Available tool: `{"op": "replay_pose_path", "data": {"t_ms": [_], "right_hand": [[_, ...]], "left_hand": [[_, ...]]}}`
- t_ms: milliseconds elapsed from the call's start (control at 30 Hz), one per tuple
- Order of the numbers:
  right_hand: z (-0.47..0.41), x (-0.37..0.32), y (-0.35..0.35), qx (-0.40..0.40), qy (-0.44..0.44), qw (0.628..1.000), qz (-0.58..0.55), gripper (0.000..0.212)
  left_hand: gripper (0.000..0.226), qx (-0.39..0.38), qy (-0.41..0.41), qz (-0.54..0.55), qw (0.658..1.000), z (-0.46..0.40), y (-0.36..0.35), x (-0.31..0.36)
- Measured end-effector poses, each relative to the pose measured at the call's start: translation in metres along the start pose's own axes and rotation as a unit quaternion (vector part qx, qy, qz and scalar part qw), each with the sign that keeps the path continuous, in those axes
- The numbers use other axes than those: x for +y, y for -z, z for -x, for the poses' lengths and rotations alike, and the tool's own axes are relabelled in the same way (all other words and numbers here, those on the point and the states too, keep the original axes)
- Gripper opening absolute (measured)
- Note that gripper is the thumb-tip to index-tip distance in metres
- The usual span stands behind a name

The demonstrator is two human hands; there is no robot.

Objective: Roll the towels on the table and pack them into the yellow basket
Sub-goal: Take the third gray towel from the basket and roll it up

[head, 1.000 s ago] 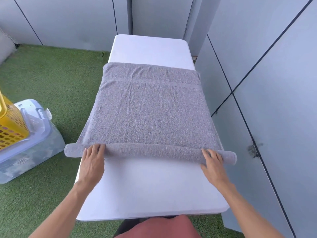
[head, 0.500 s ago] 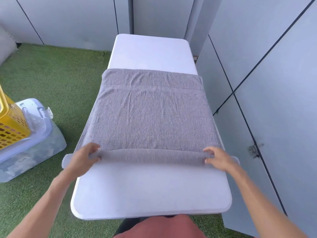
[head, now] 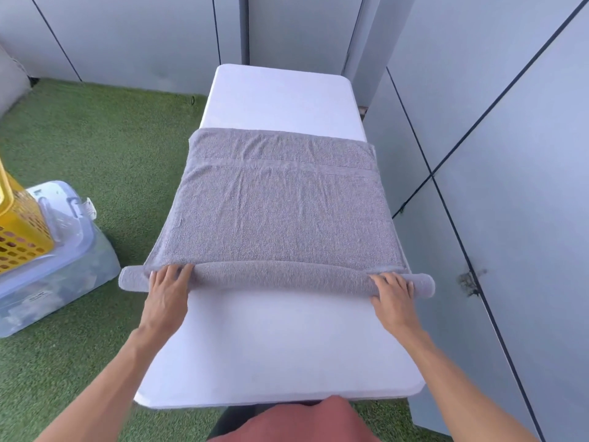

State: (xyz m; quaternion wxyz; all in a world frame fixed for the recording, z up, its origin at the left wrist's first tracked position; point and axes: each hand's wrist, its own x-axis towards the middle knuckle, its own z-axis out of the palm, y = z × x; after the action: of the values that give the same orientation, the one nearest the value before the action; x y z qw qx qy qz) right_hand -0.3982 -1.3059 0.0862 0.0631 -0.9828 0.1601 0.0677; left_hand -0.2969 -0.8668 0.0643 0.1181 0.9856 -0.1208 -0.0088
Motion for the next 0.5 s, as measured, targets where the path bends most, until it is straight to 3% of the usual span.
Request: {"op": "replay_pose_path", "data": {"t_ms": [67, 200, 333, 400, 500], "right_hand": [[-0.004, 0.003, 0.01, -0.045, 0.006, 0.999, 0.002, 0.044], [0.004, 0.016, 0.021, -0.176, 0.018, 0.984, -0.011, 0.038], [-0.002, 0.02, 0.038, -0.28, -0.039, 0.949, -0.137, 0.036], [-0.011, 0.018, 0.042, -0.273, -0.076, 0.936, -0.207, 0.042], [-0.015, 0.012, 0.032, -0.097, -0.083, 0.967, -0.221, 0.034]], "left_hand": [[0.047, -0.014, 0.022, 0.019, 0.999, -0.007, 0.005, 0.0], [0.054, -0.106, 0.054, 0.036, 0.992, 0.0, 0.009, -0.013], [0.045, -0.18, 0.03, 0.037, 0.982, -0.004, 0.024, -0.016], [0.039, -0.233, 0.05, 0.058, 0.969, -0.024, 0.032, -0.017], [0.034, -0.188, 0.093, 0.118, 0.97, -0.039, 0.04, -0.012]]}}
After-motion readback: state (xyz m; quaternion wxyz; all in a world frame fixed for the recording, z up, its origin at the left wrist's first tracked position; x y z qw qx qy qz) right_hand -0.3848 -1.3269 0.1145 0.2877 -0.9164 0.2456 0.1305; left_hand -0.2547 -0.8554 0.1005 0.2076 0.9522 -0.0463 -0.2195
